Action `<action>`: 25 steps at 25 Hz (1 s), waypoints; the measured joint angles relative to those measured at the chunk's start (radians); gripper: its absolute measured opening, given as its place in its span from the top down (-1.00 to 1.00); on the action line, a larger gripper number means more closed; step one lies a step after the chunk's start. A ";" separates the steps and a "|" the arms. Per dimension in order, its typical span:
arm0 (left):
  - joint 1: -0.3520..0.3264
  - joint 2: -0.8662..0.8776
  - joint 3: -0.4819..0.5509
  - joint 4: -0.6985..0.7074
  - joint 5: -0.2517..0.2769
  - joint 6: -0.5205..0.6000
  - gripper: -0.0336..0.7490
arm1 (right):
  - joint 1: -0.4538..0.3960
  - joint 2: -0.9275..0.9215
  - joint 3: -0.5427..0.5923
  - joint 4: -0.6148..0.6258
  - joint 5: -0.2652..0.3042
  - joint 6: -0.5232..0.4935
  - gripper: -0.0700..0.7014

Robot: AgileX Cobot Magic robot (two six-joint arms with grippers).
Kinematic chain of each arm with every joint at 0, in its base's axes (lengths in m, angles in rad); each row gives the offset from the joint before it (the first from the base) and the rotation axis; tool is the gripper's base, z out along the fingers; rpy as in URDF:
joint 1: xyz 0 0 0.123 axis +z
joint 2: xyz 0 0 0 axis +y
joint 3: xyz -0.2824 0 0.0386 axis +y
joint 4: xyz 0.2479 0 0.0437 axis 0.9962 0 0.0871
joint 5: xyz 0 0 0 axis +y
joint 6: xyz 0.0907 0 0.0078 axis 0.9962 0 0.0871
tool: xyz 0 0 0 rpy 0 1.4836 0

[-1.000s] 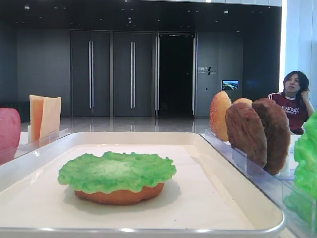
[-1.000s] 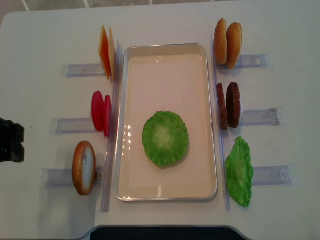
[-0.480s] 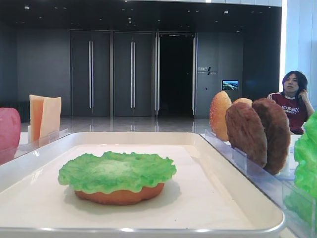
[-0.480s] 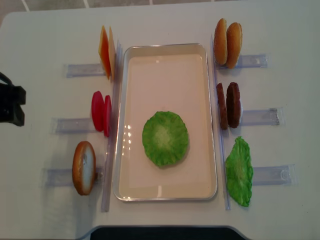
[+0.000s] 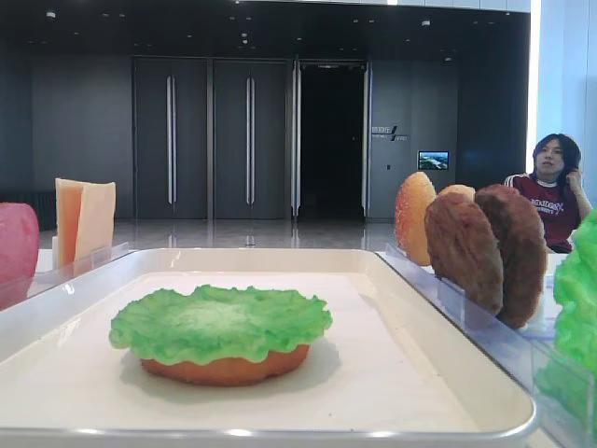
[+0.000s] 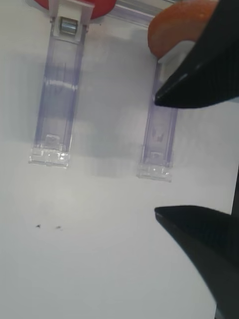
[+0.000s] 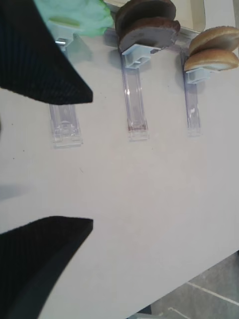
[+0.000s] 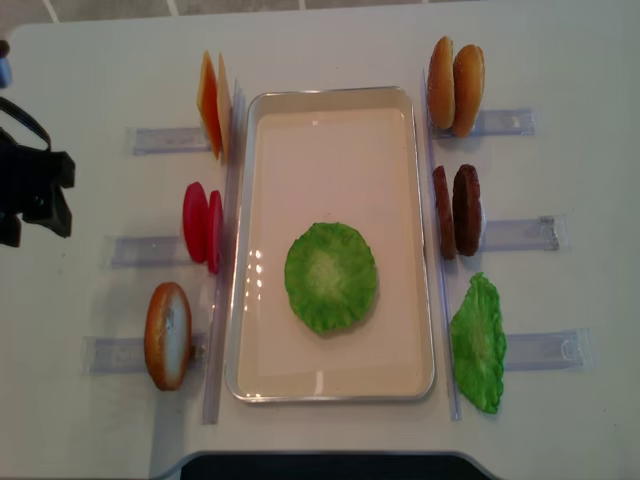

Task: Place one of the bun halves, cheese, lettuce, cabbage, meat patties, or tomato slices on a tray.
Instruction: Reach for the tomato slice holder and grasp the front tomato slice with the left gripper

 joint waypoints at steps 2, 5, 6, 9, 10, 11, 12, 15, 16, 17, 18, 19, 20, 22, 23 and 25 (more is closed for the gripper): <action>0.000 0.030 -0.013 0.000 0.000 0.000 -0.28 | 0.000 0.000 0.000 0.000 0.000 0.000 -0.44; 0.000 0.093 -0.065 0.000 0.017 0.000 -0.28 | 0.000 0.000 0.000 0.000 0.000 0.000 -0.44; 0.000 0.118 -0.087 0.000 0.025 0.000 -0.28 | 0.000 0.000 0.000 0.000 0.000 0.000 -0.44; 0.000 0.184 -0.148 0.000 0.038 0.000 -0.28 | 0.000 0.000 0.000 0.000 0.000 0.000 -0.44; 0.000 0.200 -0.163 0.000 0.042 0.000 -0.28 | 0.000 0.000 0.000 0.000 0.000 0.000 -0.44; 0.000 0.216 -0.181 -0.001 0.043 0.000 -0.28 | 0.000 0.000 0.000 0.000 0.000 0.000 -0.44; 0.000 0.231 -0.198 -0.002 0.043 -0.001 -0.28 | 0.000 0.000 0.000 0.000 0.000 0.000 -0.44; -0.010 0.258 -0.236 -0.006 0.043 -0.001 -0.28 | 0.000 0.000 0.000 0.000 0.000 0.000 -0.44; -0.014 0.264 -0.246 -0.006 0.043 -0.001 -0.28 | 0.000 0.000 0.000 0.000 0.000 0.000 -0.44; -0.023 0.270 -0.252 -0.006 0.043 -0.001 -0.28 | 0.000 0.000 0.000 0.000 0.000 0.000 -0.44; -0.034 0.274 -0.258 -0.006 0.043 -0.002 -0.28 | 0.000 0.000 0.000 0.000 0.000 0.000 -0.44; -0.047 0.277 -0.260 -0.006 0.042 -0.005 -0.28 | 0.000 0.000 0.000 0.000 0.000 0.000 -0.44; -0.065 0.279 -0.260 -0.006 0.040 -0.012 -0.28 | 0.000 0.000 0.000 0.000 0.000 0.000 -0.44; -0.111 0.281 -0.260 -0.006 0.034 -0.043 -0.28 | 0.000 0.000 0.000 0.000 0.000 0.000 -0.44; -0.133 0.285 -0.260 -0.006 0.030 -0.060 -0.28 | 0.000 0.000 0.000 0.000 0.000 0.000 -0.44; -0.189 0.295 -0.264 -0.006 0.026 -0.097 -0.28 | 0.000 0.000 0.000 0.000 0.000 0.000 -0.44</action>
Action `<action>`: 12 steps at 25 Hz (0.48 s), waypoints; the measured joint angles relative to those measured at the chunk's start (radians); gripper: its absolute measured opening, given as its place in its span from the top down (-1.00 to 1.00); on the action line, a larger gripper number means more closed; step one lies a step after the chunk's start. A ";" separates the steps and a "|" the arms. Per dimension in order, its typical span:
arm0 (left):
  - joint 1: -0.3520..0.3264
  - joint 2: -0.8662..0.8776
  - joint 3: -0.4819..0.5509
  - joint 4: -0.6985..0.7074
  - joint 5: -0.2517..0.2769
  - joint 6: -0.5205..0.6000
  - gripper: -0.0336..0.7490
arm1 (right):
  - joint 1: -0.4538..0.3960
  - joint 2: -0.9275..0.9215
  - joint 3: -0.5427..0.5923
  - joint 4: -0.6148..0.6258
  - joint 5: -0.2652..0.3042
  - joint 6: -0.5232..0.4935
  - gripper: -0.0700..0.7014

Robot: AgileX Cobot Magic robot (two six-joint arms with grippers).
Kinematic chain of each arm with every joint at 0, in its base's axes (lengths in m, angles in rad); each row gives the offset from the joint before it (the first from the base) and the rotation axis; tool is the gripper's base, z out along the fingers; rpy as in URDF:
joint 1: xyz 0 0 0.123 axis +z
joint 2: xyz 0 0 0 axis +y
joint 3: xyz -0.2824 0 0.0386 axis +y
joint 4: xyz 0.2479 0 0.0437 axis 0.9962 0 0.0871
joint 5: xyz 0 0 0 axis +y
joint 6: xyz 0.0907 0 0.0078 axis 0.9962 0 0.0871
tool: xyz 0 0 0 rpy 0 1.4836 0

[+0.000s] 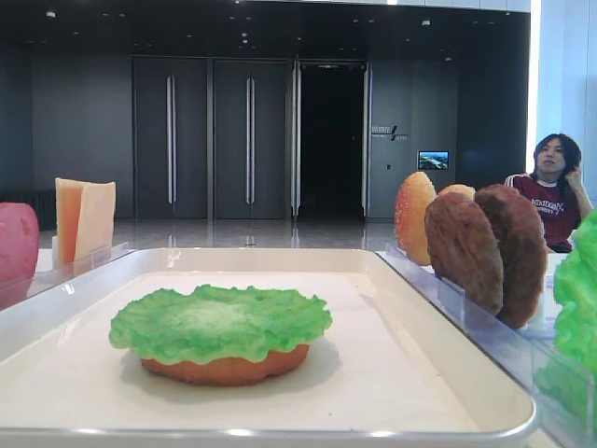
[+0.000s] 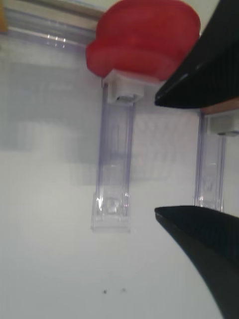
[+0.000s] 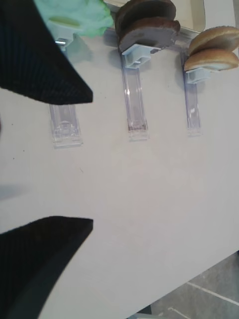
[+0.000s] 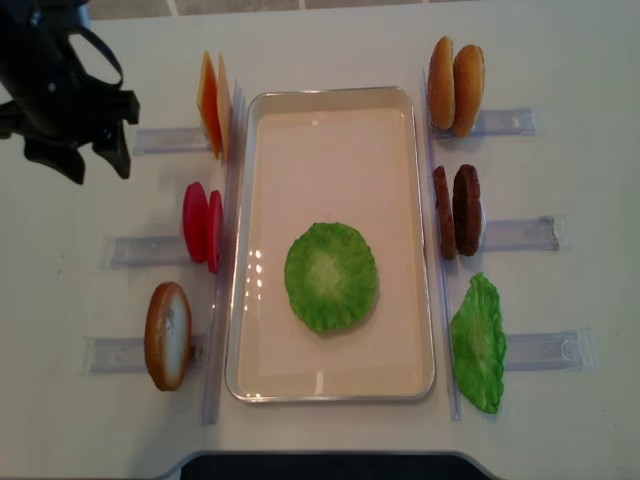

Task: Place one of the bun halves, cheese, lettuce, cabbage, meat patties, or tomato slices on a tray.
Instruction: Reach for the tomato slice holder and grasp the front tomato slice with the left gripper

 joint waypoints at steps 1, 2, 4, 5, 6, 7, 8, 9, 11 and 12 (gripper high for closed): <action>-0.030 0.009 -0.006 0.000 0.000 -0.020 -0.28 | 0.000 0.000 0.000 0.000 0.000 0.000 -0.44; -0.055 0.019 -0.013 -0.001 -0.001 -0.036 -0.28 | 0.000 0.000 0.000 0.000 0.000 0.000 -0.44; -0.118 0.036 -0.033 -0.001 -0.003 -0.071 -0.28 | 0.000 0.000 0.000 0.000 0.000 0.000 -0.44; -0.143 0.045 -0.045 -0.002 -0.004 -0.087 -0.28 | 0.000 0.000 0.000 0.000 0.000 0.000 -0.44; -0.172 0.055 -0.054 -0.003 -0.004 -0.101 -0.28 | 0.000 0.000 0.000 0.000 0.000 0.000 -0.44; -0.200 0.062 -0.064 -0.003 -0.006 -0.116 -0.28 | 0.000 0.000 0.000 0.000 0.000 0.000 -0.44; -0.225 0.072 -0.072 -0.004 -0.008 -0.133 -0.28 | 0.000 0.000 0.000 0.000 0.000 0.000 -0.44; -0.246 0.080 -0.079 -0.004 -0.010 -0.146 -0.28 | 0.000 0.000 0.000 0.000 0.000 0.000 -0.44; -0.291 0.096 -0.090 -0.005 -0.014 -0.177 -0.28 | 0.000 0.000 0.000 0.000 0.000 0.000 -0.44; -0.308 0.106 -0.094 -0.006 -0.015 -0.186 -0.28 | 0.000 0.000 0.000 0.000 0.000 0.000 -0.44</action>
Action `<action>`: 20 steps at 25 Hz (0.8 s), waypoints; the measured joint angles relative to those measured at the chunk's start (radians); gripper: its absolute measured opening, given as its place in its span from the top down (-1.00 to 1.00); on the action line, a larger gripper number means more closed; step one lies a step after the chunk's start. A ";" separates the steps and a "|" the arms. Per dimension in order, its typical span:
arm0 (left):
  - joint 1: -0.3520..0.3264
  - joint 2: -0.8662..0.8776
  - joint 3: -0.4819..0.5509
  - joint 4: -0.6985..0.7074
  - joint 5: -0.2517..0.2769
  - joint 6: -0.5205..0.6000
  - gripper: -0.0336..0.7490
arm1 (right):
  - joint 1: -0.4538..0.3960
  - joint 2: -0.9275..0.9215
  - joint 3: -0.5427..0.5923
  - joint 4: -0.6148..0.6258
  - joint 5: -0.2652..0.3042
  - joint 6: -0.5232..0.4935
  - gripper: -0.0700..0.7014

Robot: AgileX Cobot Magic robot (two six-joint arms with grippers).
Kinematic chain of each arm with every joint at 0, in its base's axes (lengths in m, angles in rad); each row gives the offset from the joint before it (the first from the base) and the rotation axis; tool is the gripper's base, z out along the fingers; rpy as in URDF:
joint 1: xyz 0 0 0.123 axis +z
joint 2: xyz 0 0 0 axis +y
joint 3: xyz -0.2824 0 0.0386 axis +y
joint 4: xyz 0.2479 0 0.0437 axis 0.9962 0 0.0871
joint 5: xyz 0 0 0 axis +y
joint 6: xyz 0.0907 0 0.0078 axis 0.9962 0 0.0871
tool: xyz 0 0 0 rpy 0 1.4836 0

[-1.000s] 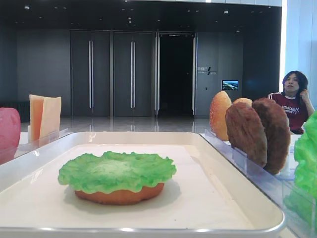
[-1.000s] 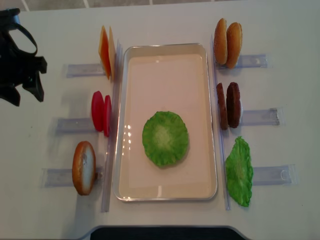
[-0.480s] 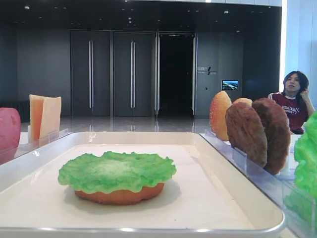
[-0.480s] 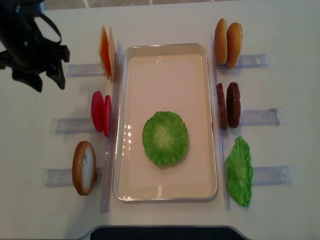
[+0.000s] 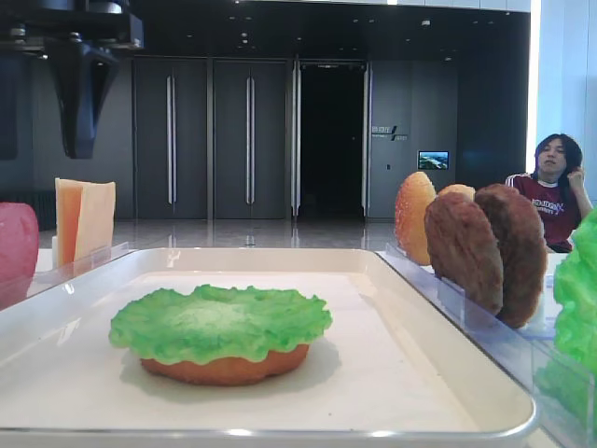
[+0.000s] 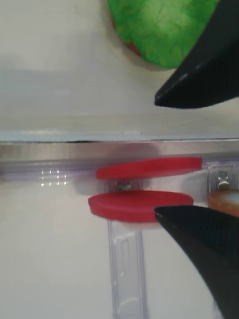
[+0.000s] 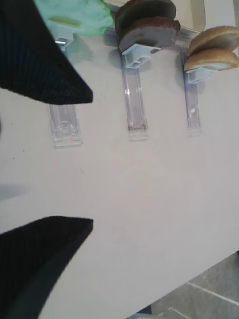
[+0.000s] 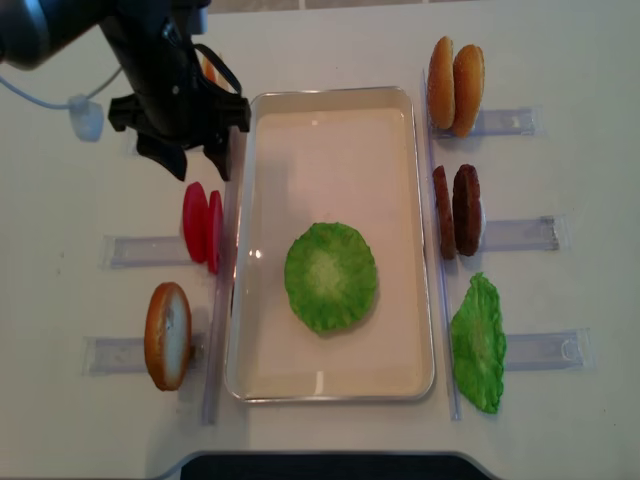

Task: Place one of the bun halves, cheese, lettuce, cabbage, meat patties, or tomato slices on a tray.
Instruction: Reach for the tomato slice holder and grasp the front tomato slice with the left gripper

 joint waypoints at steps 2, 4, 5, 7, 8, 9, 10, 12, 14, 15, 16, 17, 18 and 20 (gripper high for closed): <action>-0.036 0.014 -0.001 -0.001 -0.003 -0.021 -0.28 | 0.000 0.000 0.000 0.000 0.000 0.000 -0.44; -0.060 0.024 -0.001 -0.001 -0.005 -0.029 -0.28 | 0.000 0.000 0.000 0.000 0.000 0.000 -0.44; -0.068 0.028 -0.001 -0.001 -0.006 -0.035 -0.28 | 0.000 0.000 0.000 0.000 0.000 0.000 -0.44; -0.072 0.033 -0.001 -0.001 -0.007 -0.051 -0.28 | 0.000 0.000 0.000 0.000 0.000 0.000 -0.44; -0.072 0.035 -0.001 0.000 -0.007 -0.057 -0.28 | 0.000 0.000 0.000 0.000 0.000 0.000 -0.44; -0.072 0.036 -0.001 0.003 -0.006 -0.061 -0.28 | 0.000 0.000 0.000 0.000 0.000 0.000 -0.44; -0.072 0.036 -0.001 0.014 -0.003 -0.071 -0.28 | 0.000 0.000 0.000 0.000 0.000 0.000 -0.44; -0.072 0.036 -0.001 0.048 0.021 -0.103 -0.28 | 0.000 0.000 0.000 0.000 0.000 0.000 -0.44; -0.072 0.036 -0.001 0.081 0.039 -0.123 -0.28 | 0.000 0.000 0.000 0.000 0.000 0.000 -0.44; -0.072 0.036 -0.001 0.090 0.043 -0.128 -0.28 | 0.000 0.000 0.000 0.000 0.000 0.000 -0.44; -0.072 0.036 -0.001 0.094 0.044 -0.129 -0.28 | 0.000 0.000 0.000 0.000 0.000 0.000 -0.44; -0.072 0.036 -0.001 0.094 0.044 -0.132 -0.28 | 0.000 0.000 0.000 0.000 0.000 0.000 -0.44; -0.072 0.036 -0.001 0.095 0.045 -0.134 -0.28 | 0.000 0.000 0.000 0.000 0.000 0.000 -0.44; -0.072 0.036 -0.001 0.097 0.045 -0.136 -0.28 | 0.000 0.000 0.000 0.000 0.000 0.000 -0.44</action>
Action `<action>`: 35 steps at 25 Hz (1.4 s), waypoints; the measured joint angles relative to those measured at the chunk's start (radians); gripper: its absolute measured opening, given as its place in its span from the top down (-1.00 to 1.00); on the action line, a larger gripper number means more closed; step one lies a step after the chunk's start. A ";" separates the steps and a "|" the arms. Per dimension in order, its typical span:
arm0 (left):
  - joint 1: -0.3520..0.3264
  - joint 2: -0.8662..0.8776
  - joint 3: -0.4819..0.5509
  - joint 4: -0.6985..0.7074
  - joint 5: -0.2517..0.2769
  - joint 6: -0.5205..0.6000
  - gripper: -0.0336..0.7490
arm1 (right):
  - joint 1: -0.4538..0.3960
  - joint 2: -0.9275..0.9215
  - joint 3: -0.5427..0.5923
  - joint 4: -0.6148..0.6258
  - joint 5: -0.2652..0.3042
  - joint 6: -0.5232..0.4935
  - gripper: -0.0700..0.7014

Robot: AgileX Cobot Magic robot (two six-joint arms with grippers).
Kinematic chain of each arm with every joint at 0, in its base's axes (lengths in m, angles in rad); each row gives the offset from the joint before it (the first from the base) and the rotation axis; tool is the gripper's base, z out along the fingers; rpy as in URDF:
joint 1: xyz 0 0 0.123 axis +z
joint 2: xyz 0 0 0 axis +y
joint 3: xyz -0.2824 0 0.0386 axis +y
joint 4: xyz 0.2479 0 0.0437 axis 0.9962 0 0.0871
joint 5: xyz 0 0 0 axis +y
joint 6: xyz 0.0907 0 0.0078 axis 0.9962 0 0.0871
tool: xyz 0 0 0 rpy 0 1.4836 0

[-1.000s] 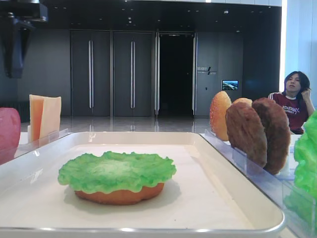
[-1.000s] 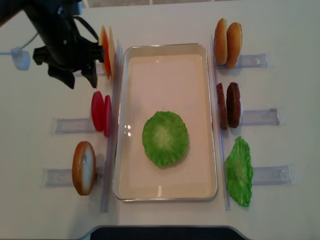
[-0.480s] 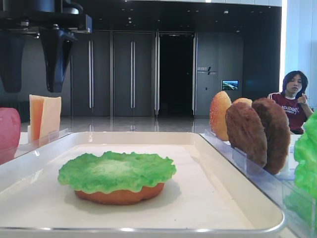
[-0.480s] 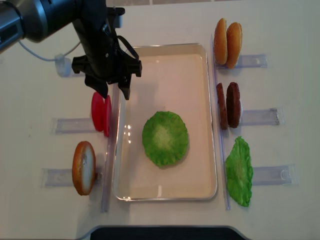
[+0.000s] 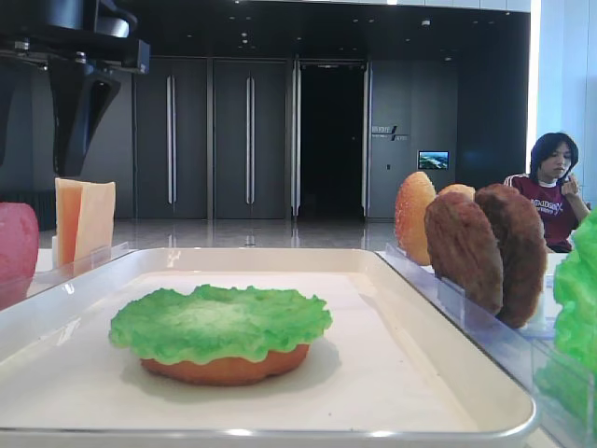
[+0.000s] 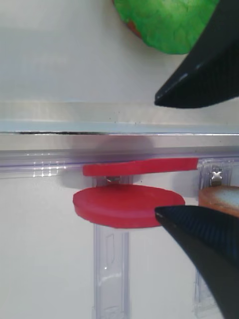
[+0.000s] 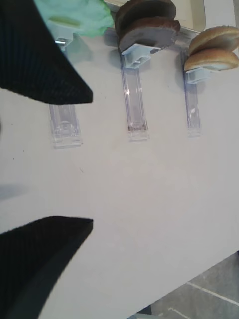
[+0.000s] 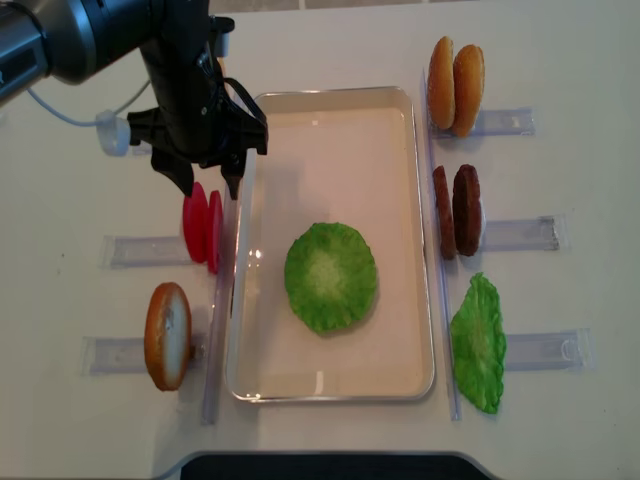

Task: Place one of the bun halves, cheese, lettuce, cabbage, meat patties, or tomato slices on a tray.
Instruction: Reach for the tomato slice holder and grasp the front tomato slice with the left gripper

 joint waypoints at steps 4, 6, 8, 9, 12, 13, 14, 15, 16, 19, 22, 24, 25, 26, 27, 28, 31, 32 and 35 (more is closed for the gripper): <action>0.000 0.000 0.000 0.001 -0.004 -0.001 -0.28 | 0.000 0.000 0.000 0.000 0.000 0.000 -0.44; -0.001 0.000 0.000 0.001 -0.007 -0.001 -0.28 | 0.000 0.000 0.000 0.000 0.000 0.000 -0.44; -0.001 0.001 0.000 0.001 -0.009 -0.001 -0.28 | 0.000 0.000 0.000 0.000 0.000 0.000 -0.44; -0.002 0.005 0.000 0.003 -0.011 -0.001 -0.28 | 0.000 0.000 0.000 0.000 0.000 0.000 -0.44; -0.011 0.031 0.000 0.002 -0.013 -0.001 -0.28 | 0.000 0.000 0.000 0.000 0.000 0.000 -0.44; -0.015 0.042 0.000 0.002 -0.014 -0.001 -0.28 | 0.000 0.000 0.000 0.000 0.000 0.000 -0.44; -0.017 0.052 0.000 0.002 -0.015 -0.001 -0.28 | 0.000 0.000 0.000 0.000 0.000 0.000 -0.44; -0.020 0.059 0.000 0.002 -0.017 -0.001 -0.28 | 0.000 0.000 0.000 0.000 0.000 0.000 -0.44; -0.022 0.067 0.000 0.002 -0.018 -0.001 -0.28 | 0.000 0.000 0.000 0.000 0.000 0.000 -0.44; -0.031 0.080 0.000 0.002 -0.019 -0.001 -0.28 | 0.000 0.000 0.000 0.000 0.000 0.000 -0.44; -0.036 0.095 0.000 0.002 -0.017 -0.001 -0.28 | 0.000 0.000 0.000 0.000 0.000 0.000 -0.44; -0.036 0.108 0.000 0.003 -0.006 -0.001 -0.28 | 0.000 0.000 0.000 0.000 0.000 0.000 -0.44; -0.036 0.114 0.000 0.003 -0.003 -0.001 -0.28 | 0.000 0.000 0.000 0.000 0.000 0.000 -0.44; -0.036 0.120 0.000 0.005 -0.001 -0.001 -0.28 | 0.000 0.000 0.000 0.000 0.000 0.000 -0.44; -0.036 0.123 0.000 0.011 0.002 -0.001 -0.28 | 0.000 0.000 0.000 0.000 0.000 0.000 -0.44; -0.036 0.127 0.000 0.021 0.002 -0.001 -0.28 | 0.000 0.000 0.000 0.000 0.000 0.000 -0.44; -0.036 0.129 0.000 0.046 0.002 -0.001 -0.28 | 0.000 0.000 0.000 0.000 0.000 0.000 -0.44; -0.036 0.129 0.000 0.052 0.003 -0.001 -0.28 | 0.000 0.000 0.000 0.000 0.000 0.000 -0.44; -0.036 0.129 0.000 0.060 0.004 -0.001 -0.19 | 0.000 0.000 0.000 0.000 0.000 0.000 -0.44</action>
